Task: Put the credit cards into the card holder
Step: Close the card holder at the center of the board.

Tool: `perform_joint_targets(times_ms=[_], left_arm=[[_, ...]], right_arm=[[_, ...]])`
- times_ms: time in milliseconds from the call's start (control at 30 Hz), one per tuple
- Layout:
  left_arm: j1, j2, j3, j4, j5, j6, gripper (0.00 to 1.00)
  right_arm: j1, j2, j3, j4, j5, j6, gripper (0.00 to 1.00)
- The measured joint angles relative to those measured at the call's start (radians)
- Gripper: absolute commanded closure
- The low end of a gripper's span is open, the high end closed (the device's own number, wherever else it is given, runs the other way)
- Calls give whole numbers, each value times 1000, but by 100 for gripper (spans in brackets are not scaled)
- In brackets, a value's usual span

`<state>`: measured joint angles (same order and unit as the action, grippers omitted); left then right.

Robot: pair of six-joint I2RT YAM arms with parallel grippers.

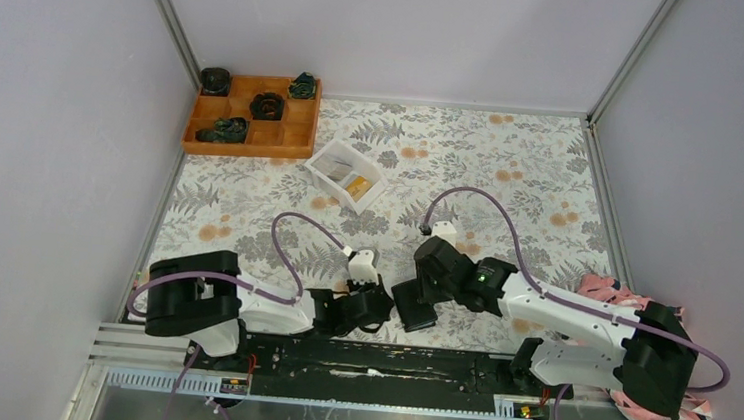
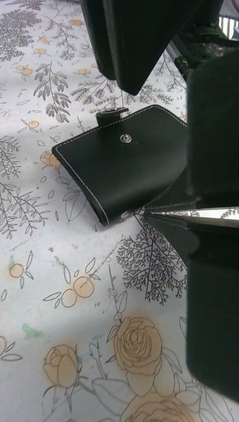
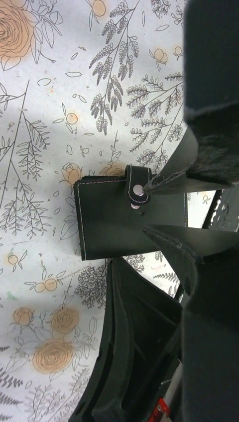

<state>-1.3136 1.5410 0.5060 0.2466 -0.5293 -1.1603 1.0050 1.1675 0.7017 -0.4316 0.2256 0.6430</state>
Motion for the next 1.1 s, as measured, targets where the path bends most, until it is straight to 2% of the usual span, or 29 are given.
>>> perform_joint_targets(times_ms=[767, 1100], left_arm=[[-10, 35, 0, 61, 5, -60, 88], [-10, 39, 0, 69, 7, -60, 88]], right_arm=[[16, 115, 24, -58, 71, 0, 65], [17, 123, 36, -62, 81, -4, 82]])
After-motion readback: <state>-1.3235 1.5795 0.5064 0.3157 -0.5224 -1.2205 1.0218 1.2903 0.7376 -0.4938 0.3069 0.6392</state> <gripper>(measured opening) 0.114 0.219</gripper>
